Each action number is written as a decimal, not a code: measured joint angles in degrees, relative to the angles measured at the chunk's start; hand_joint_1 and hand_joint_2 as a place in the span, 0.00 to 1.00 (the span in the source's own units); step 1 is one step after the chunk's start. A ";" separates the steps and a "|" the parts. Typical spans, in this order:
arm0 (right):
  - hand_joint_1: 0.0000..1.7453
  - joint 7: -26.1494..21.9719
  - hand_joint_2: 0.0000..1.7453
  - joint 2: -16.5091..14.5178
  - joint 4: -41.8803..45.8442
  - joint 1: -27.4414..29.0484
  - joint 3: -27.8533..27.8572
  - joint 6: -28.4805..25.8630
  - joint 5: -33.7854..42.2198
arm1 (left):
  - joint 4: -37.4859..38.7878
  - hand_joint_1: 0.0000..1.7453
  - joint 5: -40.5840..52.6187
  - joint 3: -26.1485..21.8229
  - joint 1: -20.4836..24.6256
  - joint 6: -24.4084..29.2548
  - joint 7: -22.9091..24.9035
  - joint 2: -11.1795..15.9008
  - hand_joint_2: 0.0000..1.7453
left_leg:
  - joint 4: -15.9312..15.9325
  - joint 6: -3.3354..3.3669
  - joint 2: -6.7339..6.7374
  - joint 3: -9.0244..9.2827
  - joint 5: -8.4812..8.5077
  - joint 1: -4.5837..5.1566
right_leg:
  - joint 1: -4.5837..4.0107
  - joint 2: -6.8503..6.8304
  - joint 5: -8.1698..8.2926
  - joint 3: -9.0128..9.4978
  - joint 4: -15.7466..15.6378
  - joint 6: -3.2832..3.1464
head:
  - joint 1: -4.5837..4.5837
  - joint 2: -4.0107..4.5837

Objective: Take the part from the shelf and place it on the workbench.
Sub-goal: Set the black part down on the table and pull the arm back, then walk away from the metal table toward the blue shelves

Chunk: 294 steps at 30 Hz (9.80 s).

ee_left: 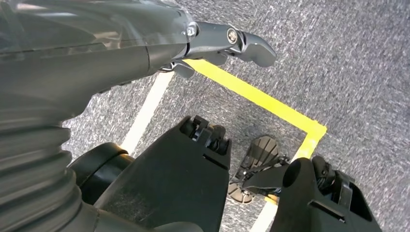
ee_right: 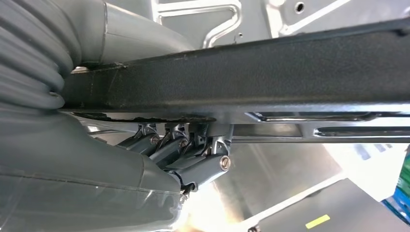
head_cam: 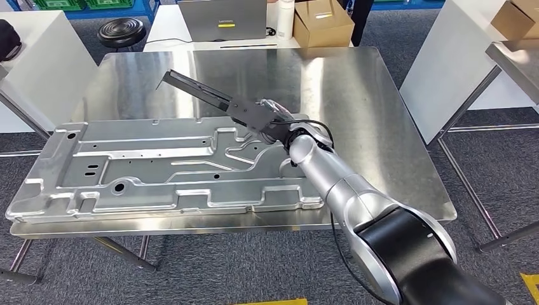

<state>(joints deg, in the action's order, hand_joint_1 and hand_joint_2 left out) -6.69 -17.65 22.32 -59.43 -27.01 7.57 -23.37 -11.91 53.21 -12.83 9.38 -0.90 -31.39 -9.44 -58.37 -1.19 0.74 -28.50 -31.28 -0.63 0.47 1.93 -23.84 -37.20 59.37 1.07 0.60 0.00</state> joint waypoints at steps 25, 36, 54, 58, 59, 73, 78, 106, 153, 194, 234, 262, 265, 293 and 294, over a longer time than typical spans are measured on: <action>1.00 12.69 1.00 0.55 -3.61 -10.25 -10.93 5.33 -12.07 | 0.00 0.00 -2.63 -0.58 -0.89 1.51 0.32 0.33 1.00 | -0.01 0.01 -0.47 -0.18 0.01 0.09 | 0.07 -0.44 -0.02 0.03 -0.08 0.02 | -0.05 0.00; 1.00 6.56 1.00 -1.68 -2.55 -11.21 -12.35 -3.80 -10.53 | 0.00 0.00 -1.62 -0.57 -0.96 0.91 -0.51 0.32 1.00 | -0.01 0.01 -0.50 -0.20 0.01 0.09 | 0.07 -0.47 -0.02 0.02 -0.09 0.02 | -0.08 0.00; 1.00 2.87 1.00 -2.76 3.84 -6.44 -22.75 -13.55 8.68 | 0.00 0.00 -0.85 0.31 -0.88 0.03 -0.88 -0.34 1.00 | -0.01 0.01 -0.51 -0.22 0.01 0.09 | 0.07 -0.48 -0.02 0.02 -0.11 0.02 | -0.08 0.00; 1.00 1.42 1.00 -2.76 3.86 -5.38 -26.40 -15.78 14.61 | 0.00 0.00 -0.74 0.51 -0.80 0.03 -0.85 -0.44 1.00 | -0.01 0.01 -0.51 -0.21 0.01 0.10 | 0.07 -0.48 -0.02 0.02 -0.12 0.02 | -0.07 0.00; 1.00 0.87 1.00 -2.76 3.85 -4.87 -27.06 -16.25 15.76 | 0.00 0.00 -0.72 0.60 -0.77 0.03 -0.85 -0.49 1.00 | -0.01 0.01 -0.51 -0.21 0.01 0.10 | 0.07 -0.48 -0.02 0.02 -0.12 0.02 | -0.07 0.00; 1.00 -0.91 1.00 -2.76 2.44 -1.04 -31.58 -19.03 20.26 | 0.00 0.00 -0.20 1.79 -0.44 0.03 -0.93 -1.11 1.00 | -0.01 0.01 -0.53 -0.19 0.01 0.10 | 0.07 -0.50 -0.02 0.07 -0.17 0.02 | -0.07 0.00; 1.00 0.41 1.00 -2.78 0.12 -1.11 -32.15 -20.16 20.09 | 0.00 0.00 -0.14 2.05 -0.44 0.27 -1.15 -1.23 1.00 | -0.01 0.01 -0.61 -0.16 0.01 0.11 | 0.07 -0.56 -0.02 0.13 -0.20 0.02 | -0.07 0.00; 0.00 2.48 0.00 -1.28 -4.87 -0.94 -31.23 -22.61 18.28 | 0.02 0.00 -0.65 2.32 -0.51 0.90 -1.85 -1.44 1.00 | -0.02 0.07 -1.00 -0.04 0.04 0.19 | 0.01 -0.94 -0.05 0.52 -0.41 0.07 | -0.18 0.00; 0.00 -0.41 0.00 -0.55 -0.79 -3.45 -26.60 -47.10 -13.13 | 0.02 0.00 -2.13 3.04 -0.61 1.56 4.67 -1.42 0.00 | -0.02 0.06 -0.93 -0.13 0.03 0.15 | 0.01 -0.92 -0.05 0.41 -0.41 0.07 | -0.24 0.00; 0.00 -2.93 0.00 -0.86 34.13 11.91 -25.70 -34.62 -27.29 | 0.02 0.00 -3.86 2.71 -0.35 3.28 5.14 -0.97 0.00 | 0.26 1.58 -0.75 -0.57 1.00 0.23 | 0.51 -1.00 0.36 0.06 -0.83 1.34 | -0.33 0.00; 0.00 -2.98 0.00 0.69 35.63 13.39 -26.12 -34.19 -26.59 | 0.02 0.00 -3.85 2.71 -0.30 3.11 4.98 -0.90 0.00 | -2.07 1.43 -0.73 -6.04 3.87 -0.17 | -0.09 -1.49 -3.30 0.37 4.34 0.32 | -2.08 0.00; 0.00 -3.13 0.00 1.08 35.96 14.13 -26.39 -33.93 -25.74 | 0.02 0.00 -3.66 2.71 -0.24 2.78 5.02 -0.94 0.00 | -2.87 1.59 -0.96 -7.74 4.64 -0.44 | 0.47 -1.63 -8.94 -3.79 14.57 0.85 | -1.97 0.00; 0.00 -3.15 0.00 1.09 36.04 13.96 -26.39 -33.95 -25.74 | 0.02 0.00 -3.67 2.71 -0.18 2.79 5.01 -0.99 0.00 | -2.85 1.21 -0.98 -7.96 5.06 -0.25 | -0.30 -1.61 -5.11 2.97 3.41 -0.10 | -2.49 0.00; 0.00 -4.42 0.00 0.89 36.85 16.45 -27.40 -32.85 -22.91 | 0.02 0.00 -4.12 2.70 -0.23 2.96 4.91 -1.01 0.00 | -2.78 1.28 -0.94 -7.76 4.77 -0.66 | 0.12 -1.92 -8.58 -2.54 13.30 0.71 | -2.14 0.00; 0.00 -4.59 0.00 0.81 36.85 16.52 -27.47 -32.69 -22.48 | 0.02 0.00 -4.12 2.71 -0.22 2.96 4.91 -1.01 0.00 | -2.77 1.17 -0.96 -7.86 4.94 -0.64 | 0.04 -1.91 -6.97 0.06 9.25 0.49 | -2.37 0.00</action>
<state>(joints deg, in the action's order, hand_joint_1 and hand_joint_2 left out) -11.28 -16.84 59.17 -42.91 -54.47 -25.12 -45.86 -11.89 49.09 -10.12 9.16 2.05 -26.48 -10.45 -61.14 -0.02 -0.22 -36.36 -26.34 -1.28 0.51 0.02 -30.81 -37.14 68.63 1.56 -1.77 0.00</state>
